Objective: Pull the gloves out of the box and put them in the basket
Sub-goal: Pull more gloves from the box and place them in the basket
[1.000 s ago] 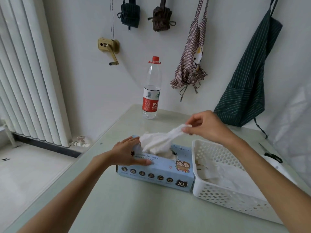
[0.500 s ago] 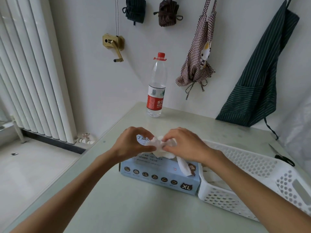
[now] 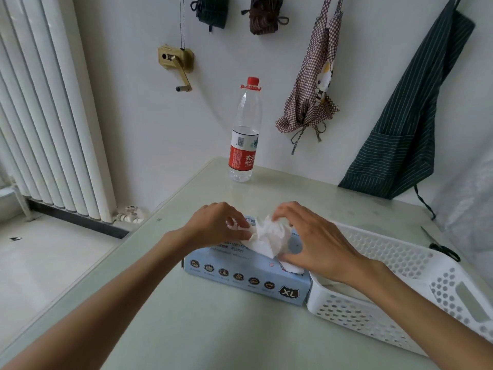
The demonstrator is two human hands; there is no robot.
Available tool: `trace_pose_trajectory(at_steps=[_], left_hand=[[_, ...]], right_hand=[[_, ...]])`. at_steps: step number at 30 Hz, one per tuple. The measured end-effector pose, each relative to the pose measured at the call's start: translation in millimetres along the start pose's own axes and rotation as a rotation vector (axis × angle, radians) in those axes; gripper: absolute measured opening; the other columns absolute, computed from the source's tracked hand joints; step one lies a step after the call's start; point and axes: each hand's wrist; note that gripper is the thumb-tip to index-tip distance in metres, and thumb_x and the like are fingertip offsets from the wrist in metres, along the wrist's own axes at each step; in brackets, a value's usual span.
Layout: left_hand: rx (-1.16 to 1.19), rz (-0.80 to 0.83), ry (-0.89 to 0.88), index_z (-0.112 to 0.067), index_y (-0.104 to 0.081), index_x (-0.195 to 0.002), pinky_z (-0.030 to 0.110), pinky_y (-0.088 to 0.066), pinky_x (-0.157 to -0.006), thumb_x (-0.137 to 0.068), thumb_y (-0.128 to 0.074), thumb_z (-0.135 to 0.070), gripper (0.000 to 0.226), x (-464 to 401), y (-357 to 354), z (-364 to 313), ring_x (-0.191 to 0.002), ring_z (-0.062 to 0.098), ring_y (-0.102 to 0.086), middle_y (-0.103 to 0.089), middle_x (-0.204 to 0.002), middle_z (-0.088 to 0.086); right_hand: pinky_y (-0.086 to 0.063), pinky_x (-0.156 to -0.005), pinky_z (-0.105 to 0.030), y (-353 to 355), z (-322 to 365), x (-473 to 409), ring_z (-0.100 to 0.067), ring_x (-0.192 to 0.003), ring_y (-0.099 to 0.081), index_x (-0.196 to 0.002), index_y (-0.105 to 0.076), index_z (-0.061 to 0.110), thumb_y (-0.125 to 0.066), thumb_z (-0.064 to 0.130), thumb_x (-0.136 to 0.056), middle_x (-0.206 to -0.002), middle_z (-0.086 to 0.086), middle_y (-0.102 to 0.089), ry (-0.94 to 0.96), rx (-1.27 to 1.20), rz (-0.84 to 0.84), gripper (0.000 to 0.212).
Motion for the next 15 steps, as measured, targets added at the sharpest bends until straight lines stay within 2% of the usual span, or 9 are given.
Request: trace_pose_trajectory(at_steps=[1, 2, 4, 6, 8, 9, 11, 14, 15], left_hand=[[0.003, -0.035, -0.004, -0.031, -0.072, -0.099, 0.023, -0.039, -0.071, -0.078, -0.069, -0.050, 0.028, 0.1, 0.5, -0.5, -0.090, 0.006, -0.058, -0.069, -0.107, -0.009], [0.002, -0.065, -0.005, -0.030, -0.073, -0.097, 0.023, -0.038, -0.070, -0.079, -0.068, -0.049, 0.027, 0.2, 1.7, -1.2, -0.090, 0.006, -0.058, -0.069, -0.106, -0.009], [-0.042, -0.107, 0.007, -0.028, -0.073, -0.098, 0.023, -0.039, -0.070, -0.081, -0.068, -0.047, 0.026, 1.4, 5.7, -0.6, -0.093, 0.008, -0.059, -0.069, -0.109, -0.008], [-0.147, -0.115, 0.026, -0.029, -0.072, -0.101, 0.022, -0.039, -0.070, -0.083, -0.067, -0.042, 0.023, 2.5, 8.8, 3.5, -0.097, 0.010, -0.059, -0.067, -0.111, -0.008], [-0.196, -0.082, 0.046, -0.029, -0.071, -0.104, 0.020, -0.038, -0.069, -0.084, -0.067, -0.038, 0.022, 3.4, 9.2, 7.7, -0.098, 0.011, -0.059, -0.066, -0.114, -0.008], [-0.193, -0.067, 0.053, -0.028, -0.071, -0.105, 0.020, -0.038, -0.068, -0.084, -0.067, -0.037, 0.023, 3.5, 8.3, 8.9, -0.098, 0.011, -0.059, -0.066, -0.115, -0.007], [-0.183, -0.048, 0.070, -0.029, -0.071, -0.105, 0.022, -0.041, -0.068, -0.084, -0.067, -0.037, 0.023, 2.2, 7.0, 9.3, -0.097, 0.012, -0.059, -0.066, -0.115, -0.007], [-0.203, -0.027, 0.089, -0.031, -0.072, -0.104, 0.022, -0.045, -0.068, -0.083, -0.069, -0.038, 0.022, -1.0, 5.9, 10.0, -0.095, 0.012, -0.061, -0.068, -0.111, -0.009], [-0.213, -0.025, 0.093, -0.032, -0.072, -0.103, 0.022, -0.045, -0.067, -0.082, -0.070, -0.038, 0.022, -1.6, 5.5, 10.6, -0.092, 0.011, -0.062, -0.069, -0.108, -0.010]], right_hand=[[-0.041, -0.085, -0.021, -0.5, 1.0, -1.3, -0.002, -0.106, -0.044, -0.128, -0.046, 0.036, -0.075, 0.042, -0.074, -0.136, 0.016, -0.039, 0.016, 0.005, 0.036, 0.061], [-0.042, -0.091, -0.024, -1.0, 3.6, -3.3, -0.003, -0.110, -0.044, -0.130, -0.049, 0.036, -0.074, 0.042, -0.076, -0.141, 0.015, -0.038, 0.052, 0.033, 0.052, 0.059], [-0.049, -0.091, -0.033, -0.2, 4.0, -7.6, -0.007, -0.106, -0.052, -0.106, -0.069, 0.030, -0.074, 0.034, -0.078, -0.126, 0.009, -0.058, 0.131, 0.089, -0.020, 0.029], [-0.047, -0.090, -0.028, 11.6, 0.3, -7.8, -0.002, -0.098, -0.055, -0.085, -0.070, 0.027, -0.073, 0.033, -0.078, -0.101, 0.015, -0.066, -0.018, -0.103, -0.108, 0.009], [-0.040, -0.085, -0.007, 28.0, -9.4, -6.9, 0.011, -0.091, -0.056, -0.078, -0.067, 0.028, -0.074, 0.030, -0.077, -0.094, 0.024, -0.063, -0.214, -0.397, -0.162, 0.007], [-0.040, -0.081, -0.003, 35.7, -14.2, -6.3, 0.014, -0.088, -0.057, -0.078, -0.068, 0.027, -0.074, 0.027, -0.077, -0.093, 0.025, -0.064, -0.254, -0.469, -0.117, 0.007], [-0.045, -0.083, -0.008, 44.9, -20.1, -5.9, 0.010, -0.088, -0.061, -0.082, -0.070, 0.023, -0.073, 0.025, -0.080, -0.094, 0.019, -0.068, -0.282, -0.545, -0.006, 0.004], [-0.049, -0.087, -0.016, 54.8, -30.2, -7.5, 0.000, -0.096, -0.065, -0.081, -0.068, 0.019, -0.071, 0.020, -0.082, -0.101, 0.012, -0.071, -0.336, -0.705, -0.266, 0.003], [-0.048, -0.090, -0.016, 57.9, -31.8, -8.4, 0.000, -0.100, -0.064, -0.079, -0.067, 0.017, -0.071, 0.019, -0.082, -0.106, 0.011, -0.070, -0.347, -0.745, -0.266, 0.005]])
Point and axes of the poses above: each hand's wrist, its own x-axis away from the middle knuckle, its own y-axis out of the back of the hand, z = x × y
